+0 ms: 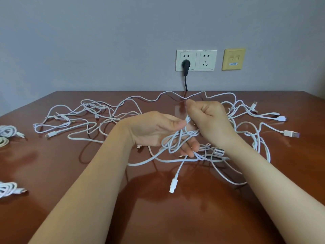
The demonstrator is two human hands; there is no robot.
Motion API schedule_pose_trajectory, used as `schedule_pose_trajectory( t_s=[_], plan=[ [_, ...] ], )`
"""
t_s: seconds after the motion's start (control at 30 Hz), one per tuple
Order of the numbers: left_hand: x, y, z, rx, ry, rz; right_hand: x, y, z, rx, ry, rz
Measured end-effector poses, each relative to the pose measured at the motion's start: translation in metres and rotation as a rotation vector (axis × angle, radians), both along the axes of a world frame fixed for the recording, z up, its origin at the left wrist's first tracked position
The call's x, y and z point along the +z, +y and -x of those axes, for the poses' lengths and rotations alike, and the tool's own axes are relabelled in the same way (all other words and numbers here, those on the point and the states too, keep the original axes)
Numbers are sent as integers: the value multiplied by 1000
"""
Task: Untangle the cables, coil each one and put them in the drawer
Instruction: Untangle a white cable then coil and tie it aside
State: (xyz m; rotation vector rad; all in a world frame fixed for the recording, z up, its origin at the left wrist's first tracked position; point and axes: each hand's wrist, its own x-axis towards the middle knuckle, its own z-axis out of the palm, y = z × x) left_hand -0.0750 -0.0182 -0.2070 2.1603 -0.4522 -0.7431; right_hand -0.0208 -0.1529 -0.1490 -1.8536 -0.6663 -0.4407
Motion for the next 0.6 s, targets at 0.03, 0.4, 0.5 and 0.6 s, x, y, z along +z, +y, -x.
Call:
schedule_pose_trajectory(
  t_s=[0.03, 0.4, 0.5, 0.6],
  plan=[
    [10, 1, -6, 18, -22, -113, 0, 1, 0, -22, -8, -17],
    [73, -5, -38, 48, -441, 85, -4, -7, -9, -327, -60, 36],
    [74, -9, -39, 115, -488, 153, 1, -8, -9, -412, -57, 8],
    [69, -20, -38, 180, -528, 186, 7, -9, -5, -483, -21, 9]
  ],
)
